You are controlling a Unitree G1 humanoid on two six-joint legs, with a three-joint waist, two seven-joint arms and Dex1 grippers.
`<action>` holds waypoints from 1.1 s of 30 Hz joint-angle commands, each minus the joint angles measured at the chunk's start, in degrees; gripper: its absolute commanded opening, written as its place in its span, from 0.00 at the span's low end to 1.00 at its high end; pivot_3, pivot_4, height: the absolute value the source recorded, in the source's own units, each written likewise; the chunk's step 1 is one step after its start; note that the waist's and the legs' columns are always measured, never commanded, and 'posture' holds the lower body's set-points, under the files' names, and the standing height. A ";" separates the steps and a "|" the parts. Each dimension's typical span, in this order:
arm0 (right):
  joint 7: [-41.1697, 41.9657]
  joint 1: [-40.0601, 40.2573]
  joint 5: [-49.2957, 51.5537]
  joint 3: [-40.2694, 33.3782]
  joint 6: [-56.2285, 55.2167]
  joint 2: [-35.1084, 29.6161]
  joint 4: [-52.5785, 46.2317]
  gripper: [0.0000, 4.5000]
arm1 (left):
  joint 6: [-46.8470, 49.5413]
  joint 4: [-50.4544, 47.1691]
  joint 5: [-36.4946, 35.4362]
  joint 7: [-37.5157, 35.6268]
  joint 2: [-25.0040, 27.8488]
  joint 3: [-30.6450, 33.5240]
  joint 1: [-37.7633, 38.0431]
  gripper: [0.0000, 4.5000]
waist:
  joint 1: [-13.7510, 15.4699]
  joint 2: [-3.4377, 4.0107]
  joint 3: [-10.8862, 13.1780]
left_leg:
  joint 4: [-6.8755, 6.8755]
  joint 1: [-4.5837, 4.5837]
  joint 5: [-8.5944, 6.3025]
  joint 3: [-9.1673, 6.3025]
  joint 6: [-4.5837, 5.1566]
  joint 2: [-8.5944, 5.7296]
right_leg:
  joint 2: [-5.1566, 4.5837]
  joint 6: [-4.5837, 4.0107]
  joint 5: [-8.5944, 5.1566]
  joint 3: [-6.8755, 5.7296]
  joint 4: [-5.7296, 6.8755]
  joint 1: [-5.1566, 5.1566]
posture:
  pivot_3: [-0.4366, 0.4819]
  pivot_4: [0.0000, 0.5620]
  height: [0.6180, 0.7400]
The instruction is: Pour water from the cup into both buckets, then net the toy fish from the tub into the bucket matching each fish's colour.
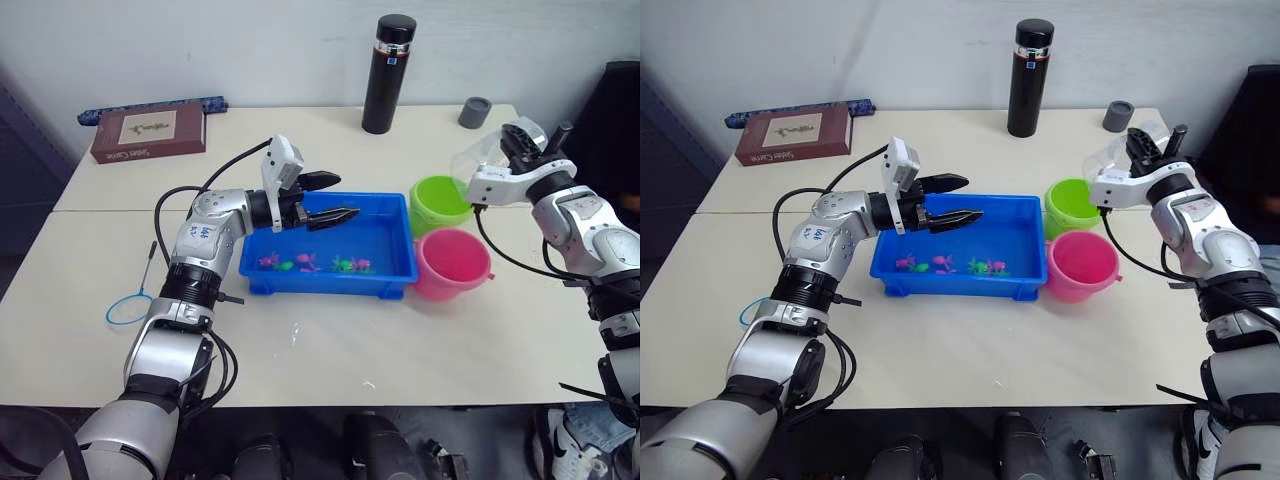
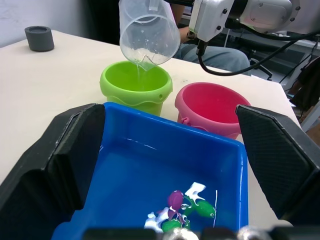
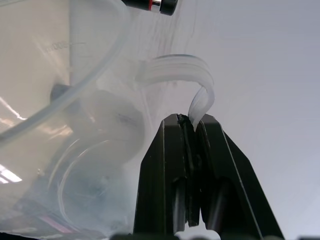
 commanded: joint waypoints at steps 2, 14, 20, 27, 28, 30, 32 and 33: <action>-1.31 -0.25 -1.07 -1.06 -0.30 -1.63 -3.97 0.00 | -0.20 -2.53 -0.63 -0.63 -0.29 0.97 -0.25 1.00 | -0.07 0.00 0.00 | 0.00 0.01 0.01 0.00 -0.01 0.00 | 0.01 0.00 0.00 0.01 0.06 0.00 | 0.48 0.27 1.00; 17.08 18.40 35.44 -32.35 23.83 7.36 -25.34 0.00 | 8.95 -13.65 -7.85 -8.30 0.08 1.20 1.26 1.00 | 0.85 0.00 0.00 | 0.24 -0.34 0.03 -0.43 0.02 -0.03 | 0.03 0.02 0.01 -0.29 0.23 0.00 | 0.48 0.27 1.00; 19.34 33.77 54.74 -55.78 50.15 19.73 -52.20 0.00 | 18.99 -23.63 -14.81 -14.86 4.52 0.66 4.29 1.00 | 1.48 0.02 -0.01 | 0.27 -0.35 0.04 -0.63 0.00 0.04 | 0.08 0.02 0.01 -0.25 0.28 0.00 | 0.48 0.27 1.00; 14.26 42.01 67.41 -70.60 61.14 34.01 -62.83 0.00 | 19.80 -25.28 -15.30 -17.00 5.57 -0.36 5.13 1.00 | 1.43 0.04 -0.02 | 0.50 -0.25 0.05 -0.60 -0.04 -0.16 | 0.19 0.03 0.02 -0.01 0.33 0.02 | 0.48 0.27 1.00; 13.84 42.78 68.43 -71.04 61.28 35.35 -62.93 0.00 | 19.75 -25.28 -15.27 -16.85 5.29 -0.42 5.02 1.00 | 1.40 0.04 -0.02 | 0.51 -0.21 0.05 -0.55 -0.02 -0.19 | 0.19 0.06 0.04 0.08 0.35 0.02 | 0.48 0.27 1.00; 13.04 44.64 69.40 -70.66 60.35 37.82 -63.02 0.00 | 19.81 -25.35 -15.52 -16.69 4.68 -0.39 4.71 1.00 | 1.37 0.04 -0.02 | 0.51 -0.17 0.05 -0.52 -0.02 -0.22 | 0.25 0.07 0.05 0.16 0.35 0.04 | 0.48 0.27 1.00; 12.73 46.59 69.52 -69.11 57.82 39.95 -62.46 0.00 | 20.56 -25.78 -16.08 -17.09 4.52 -0.53 4.55 1.00 | 1.39 0.05 -0.03 | 0.50 -0.15 0.06 -0.52 -0.02 -0.24 | 0.33 0.06 0.05 0.19 0.35 0.04 | 0.48 0.27 1.00; 12.58 47.37 69.50 -68.43 56.24 41.02 -61.85 0.00 | 20.79 -26.07 -16.17 -17.62 4.73 -0.82 4.56 1.00 | 1.38 0.05 -0.02 | 0.47 -0.14 0.06 -0.52 -0.03 -0.24 | 0.34 0.06 0.05 0.19 0.34 0.03 | 0.48 0.27 1.00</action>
